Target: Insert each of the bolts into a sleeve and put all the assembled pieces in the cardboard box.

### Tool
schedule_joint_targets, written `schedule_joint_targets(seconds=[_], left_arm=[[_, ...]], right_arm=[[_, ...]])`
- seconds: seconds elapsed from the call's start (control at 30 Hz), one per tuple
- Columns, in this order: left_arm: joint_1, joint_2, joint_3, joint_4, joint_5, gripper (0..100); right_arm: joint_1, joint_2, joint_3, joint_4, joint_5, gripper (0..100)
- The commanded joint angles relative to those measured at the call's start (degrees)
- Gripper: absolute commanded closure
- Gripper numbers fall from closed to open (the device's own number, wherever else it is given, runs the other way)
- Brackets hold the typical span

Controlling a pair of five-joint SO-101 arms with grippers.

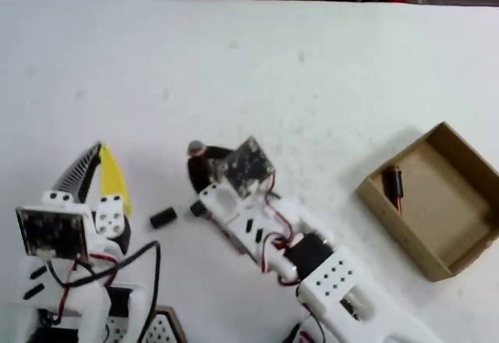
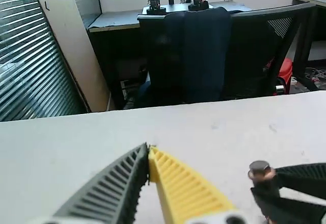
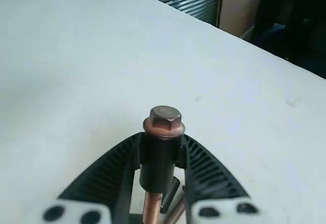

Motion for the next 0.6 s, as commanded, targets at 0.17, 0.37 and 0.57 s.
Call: schedule_joint_targets(seconds=[0.17,0.37,0.57], left_arm=[[-1.71,-3.12,2.55,5.45,-0.53,98],[-5.32,-3.12,3.25,10.2,-0.62,98],[-5.93,-3.12,11.52,10.9,-9.05,98]], right_arm=[[10.15,-1.71,-20.92,20.44,0.18,98.1],[16.92,-1.71,-35.08,35.03,0.18,98.1],[27.91,-1.71,-50.02,49.54,0.88,98.1]])
